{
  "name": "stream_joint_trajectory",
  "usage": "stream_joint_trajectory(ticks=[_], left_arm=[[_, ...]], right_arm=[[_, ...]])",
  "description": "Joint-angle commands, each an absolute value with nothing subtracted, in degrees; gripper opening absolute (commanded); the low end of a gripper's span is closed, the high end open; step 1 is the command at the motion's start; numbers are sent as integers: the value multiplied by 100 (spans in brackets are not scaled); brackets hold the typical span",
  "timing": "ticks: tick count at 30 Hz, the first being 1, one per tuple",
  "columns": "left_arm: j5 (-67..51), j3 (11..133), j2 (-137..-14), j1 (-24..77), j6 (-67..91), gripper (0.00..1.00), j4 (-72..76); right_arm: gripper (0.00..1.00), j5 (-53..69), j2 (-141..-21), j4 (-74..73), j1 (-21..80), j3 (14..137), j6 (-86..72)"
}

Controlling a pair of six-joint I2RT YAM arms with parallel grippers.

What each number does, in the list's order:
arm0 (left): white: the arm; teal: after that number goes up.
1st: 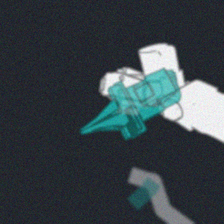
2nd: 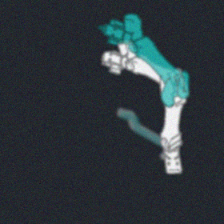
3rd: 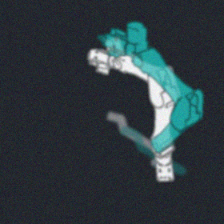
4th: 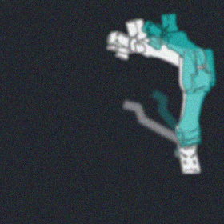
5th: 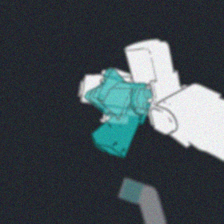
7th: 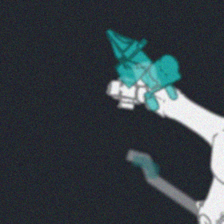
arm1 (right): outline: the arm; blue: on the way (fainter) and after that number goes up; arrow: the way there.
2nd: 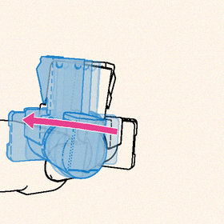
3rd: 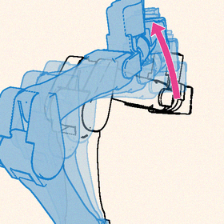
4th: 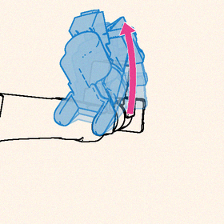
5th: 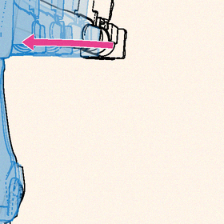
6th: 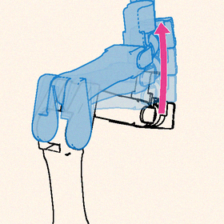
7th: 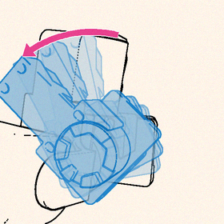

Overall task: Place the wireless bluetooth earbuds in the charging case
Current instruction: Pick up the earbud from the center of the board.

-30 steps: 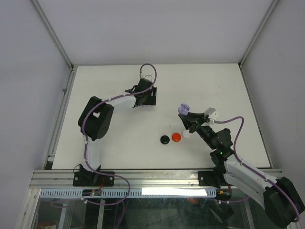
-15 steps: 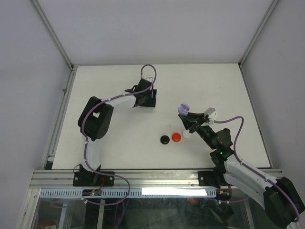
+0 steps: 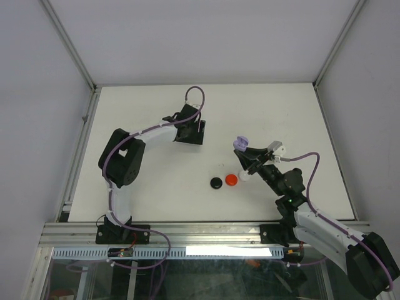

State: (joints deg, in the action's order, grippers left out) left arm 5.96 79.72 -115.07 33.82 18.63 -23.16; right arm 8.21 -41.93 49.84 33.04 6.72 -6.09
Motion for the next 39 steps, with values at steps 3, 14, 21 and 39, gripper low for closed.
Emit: stream_joint_trajectory(ticks=[3, 14, 21, 39], left_arm=[[846, 8070, -10756, 3436, 1803, 65, -2421], [1770, 8519, -11289, 3389, 1480, 57, -2836], [1533, 8873, -11716, 3269, 1384, 49, -2894], [1350, 8974, -11954, 3129, 1327, 37, -3207]], right_arm=[[0, 796, -4131, 5203, 3317, 791, -624], [0, 786, -4115, 5186, 3316, 765, -608], [0, 805, -4109, 5166, 3322, 743, -624], [0, 817, -4088, 5138, 3320, 736, -606]])
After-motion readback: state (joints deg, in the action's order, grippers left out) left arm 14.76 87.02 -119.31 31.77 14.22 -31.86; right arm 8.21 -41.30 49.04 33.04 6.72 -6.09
